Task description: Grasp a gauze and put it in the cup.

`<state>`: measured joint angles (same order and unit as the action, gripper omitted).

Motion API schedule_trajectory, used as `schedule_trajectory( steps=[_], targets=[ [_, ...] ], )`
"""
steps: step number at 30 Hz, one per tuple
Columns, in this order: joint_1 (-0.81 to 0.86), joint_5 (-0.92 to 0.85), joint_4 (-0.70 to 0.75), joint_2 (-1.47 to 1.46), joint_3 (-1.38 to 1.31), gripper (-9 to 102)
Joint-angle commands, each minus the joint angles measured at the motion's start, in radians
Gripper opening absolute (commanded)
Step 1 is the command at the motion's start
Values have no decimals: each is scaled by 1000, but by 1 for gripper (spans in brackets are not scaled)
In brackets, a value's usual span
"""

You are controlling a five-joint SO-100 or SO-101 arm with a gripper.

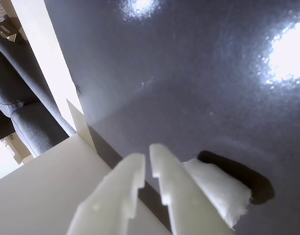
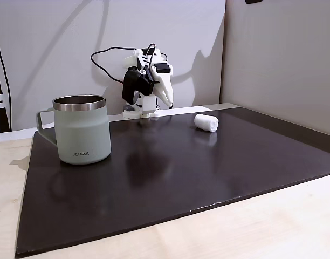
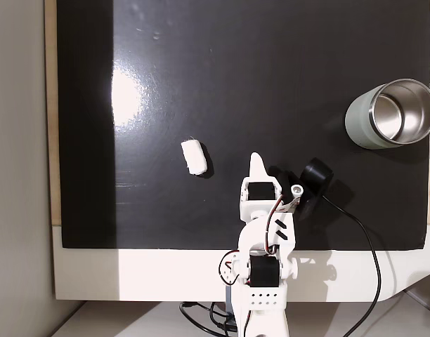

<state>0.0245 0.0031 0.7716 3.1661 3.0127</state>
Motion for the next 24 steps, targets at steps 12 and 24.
schedule_trajectory(
  steps=[12, 24],
  targets=[
    [-29, -18, -31, 12, -9, 0],
    [-60, -84, 41, -273, -318, 0]
  ],
)
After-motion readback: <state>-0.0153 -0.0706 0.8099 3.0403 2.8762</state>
